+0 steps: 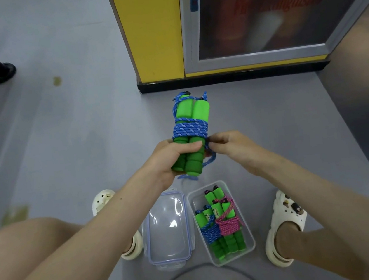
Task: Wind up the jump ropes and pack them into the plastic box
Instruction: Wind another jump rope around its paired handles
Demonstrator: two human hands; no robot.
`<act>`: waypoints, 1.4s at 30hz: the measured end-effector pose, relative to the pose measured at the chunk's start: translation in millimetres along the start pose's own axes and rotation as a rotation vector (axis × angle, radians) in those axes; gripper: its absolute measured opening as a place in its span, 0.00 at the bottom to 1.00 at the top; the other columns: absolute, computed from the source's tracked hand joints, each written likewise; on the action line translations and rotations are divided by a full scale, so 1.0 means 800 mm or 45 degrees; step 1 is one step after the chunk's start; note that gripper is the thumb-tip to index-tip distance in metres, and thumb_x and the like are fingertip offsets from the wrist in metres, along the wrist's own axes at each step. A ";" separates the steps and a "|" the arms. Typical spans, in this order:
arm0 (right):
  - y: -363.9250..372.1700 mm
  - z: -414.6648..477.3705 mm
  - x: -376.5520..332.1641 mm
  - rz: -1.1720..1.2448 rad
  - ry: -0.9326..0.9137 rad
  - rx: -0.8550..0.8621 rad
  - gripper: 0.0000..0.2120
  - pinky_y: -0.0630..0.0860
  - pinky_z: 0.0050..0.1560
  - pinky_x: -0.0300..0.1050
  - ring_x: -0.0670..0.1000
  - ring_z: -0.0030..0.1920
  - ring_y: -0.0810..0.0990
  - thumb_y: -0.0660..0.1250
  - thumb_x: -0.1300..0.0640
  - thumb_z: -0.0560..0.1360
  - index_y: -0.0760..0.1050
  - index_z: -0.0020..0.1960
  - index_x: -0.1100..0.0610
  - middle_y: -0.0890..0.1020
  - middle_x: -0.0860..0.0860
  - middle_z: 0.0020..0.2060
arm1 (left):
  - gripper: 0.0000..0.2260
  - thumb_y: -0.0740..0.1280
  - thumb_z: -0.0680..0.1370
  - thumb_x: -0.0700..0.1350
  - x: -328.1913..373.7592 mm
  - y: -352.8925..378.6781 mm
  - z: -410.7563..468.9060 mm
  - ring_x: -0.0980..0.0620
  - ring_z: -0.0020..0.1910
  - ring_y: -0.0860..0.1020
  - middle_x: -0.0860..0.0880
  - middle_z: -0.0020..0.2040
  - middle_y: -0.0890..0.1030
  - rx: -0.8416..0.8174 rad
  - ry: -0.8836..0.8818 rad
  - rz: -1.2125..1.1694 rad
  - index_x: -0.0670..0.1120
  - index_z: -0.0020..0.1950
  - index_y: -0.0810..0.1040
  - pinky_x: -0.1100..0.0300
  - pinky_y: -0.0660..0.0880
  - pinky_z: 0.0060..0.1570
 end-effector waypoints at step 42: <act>0.021 -0.003 -0.006 0.199 0.244 -0.215 0.12 0.73 0.25 0.38 0.46 0.21 0.72 0.53 0.61 0.82 0.73 0.51 0.66 0.80 0.57 0.29 | 0.33 0.63 0.74 0.37 -0.016 0.012 0.010 0.41 0.52 0.72 0.40 0.57 0.72 0.299 0.746 1.737 0.48 0.77 0.54 0.54 0.69 0.44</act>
Point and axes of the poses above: each hand's wrist, its own z-axis towards the middle knuckle, its own y-axis out of the palm, x = y × z, the point moved 2 cm from there along z, towards the middle knuckle
